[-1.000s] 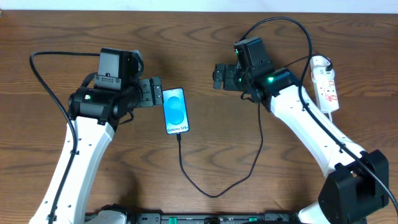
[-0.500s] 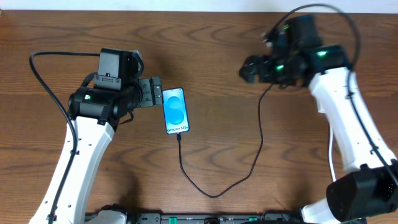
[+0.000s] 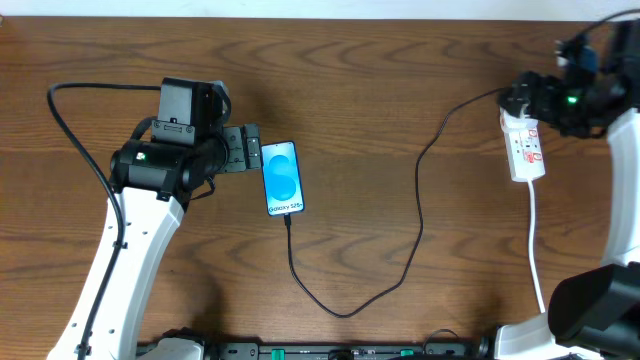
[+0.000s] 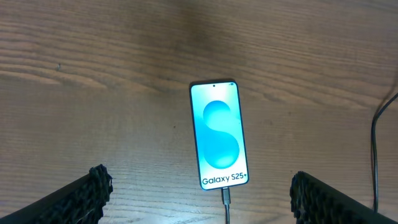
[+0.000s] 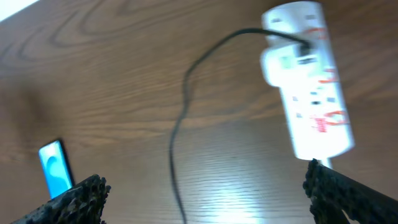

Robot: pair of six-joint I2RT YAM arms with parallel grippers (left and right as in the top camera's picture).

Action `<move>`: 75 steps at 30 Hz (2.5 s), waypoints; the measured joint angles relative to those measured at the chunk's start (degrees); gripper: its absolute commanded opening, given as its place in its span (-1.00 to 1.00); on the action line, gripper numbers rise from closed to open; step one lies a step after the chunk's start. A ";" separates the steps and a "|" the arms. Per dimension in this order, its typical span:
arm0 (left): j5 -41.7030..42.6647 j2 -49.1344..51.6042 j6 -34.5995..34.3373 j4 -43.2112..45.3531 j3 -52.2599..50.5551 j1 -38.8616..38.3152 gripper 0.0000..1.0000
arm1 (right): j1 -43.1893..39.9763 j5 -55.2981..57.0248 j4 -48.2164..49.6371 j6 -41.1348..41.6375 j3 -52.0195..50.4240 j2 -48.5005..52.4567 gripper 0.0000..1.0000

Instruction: Plug charger to phone and switch on socket

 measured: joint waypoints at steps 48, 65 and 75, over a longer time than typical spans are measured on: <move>0.00 0.00 0.00 0.00 0.00 0.00 0.88 | -7.30 -6.88 9.64 -24.33 2.67 24.68 0.99; 0.00 0.00 0.02 0.00 0.00 0.00 0.88 | -7.10 -7.13 12.98 -24.55 0.46 24.68 0.99; 0.00 0.00 0.00 0.00 0.00 0.00 0.88 | -7.10 -7.13 13.92 -24.57 -2.05 24.70 0.99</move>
